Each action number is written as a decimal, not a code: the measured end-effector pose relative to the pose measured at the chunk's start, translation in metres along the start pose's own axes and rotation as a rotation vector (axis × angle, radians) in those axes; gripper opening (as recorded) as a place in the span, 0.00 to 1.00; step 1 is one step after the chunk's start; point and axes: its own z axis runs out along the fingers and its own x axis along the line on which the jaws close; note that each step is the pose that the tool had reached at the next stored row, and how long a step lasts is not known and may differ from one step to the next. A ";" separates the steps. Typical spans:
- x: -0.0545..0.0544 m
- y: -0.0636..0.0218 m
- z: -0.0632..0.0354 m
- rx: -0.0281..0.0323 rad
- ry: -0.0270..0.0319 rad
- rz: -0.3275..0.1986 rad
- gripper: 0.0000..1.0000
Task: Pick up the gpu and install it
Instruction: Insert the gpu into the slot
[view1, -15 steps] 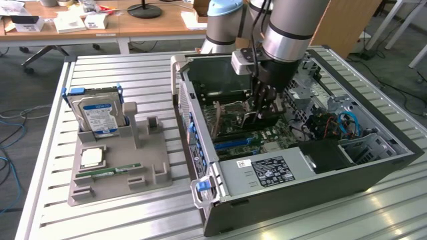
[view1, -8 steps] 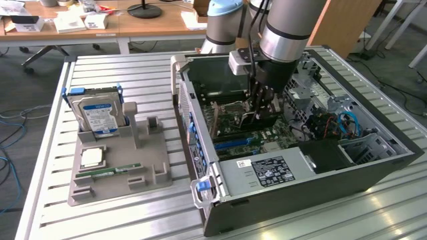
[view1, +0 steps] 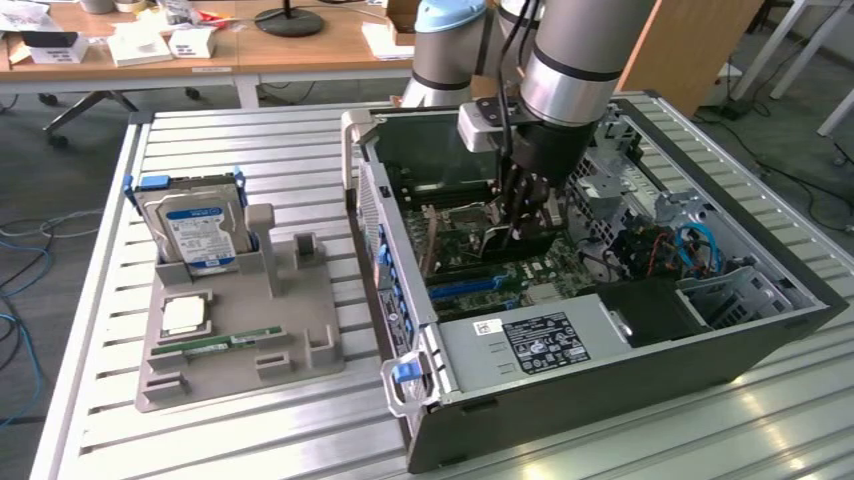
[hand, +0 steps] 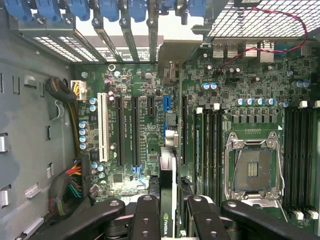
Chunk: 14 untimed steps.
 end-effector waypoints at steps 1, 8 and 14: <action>0.000 0.0000 0.0000 0.0000 0.0000 0.000 0.26; 0.000 0.0000 0.0027 0.0000 -0.0001 0.000 0.26; 0.000 0.0001 0.0074 0.0000 0.0000 0.000 0.26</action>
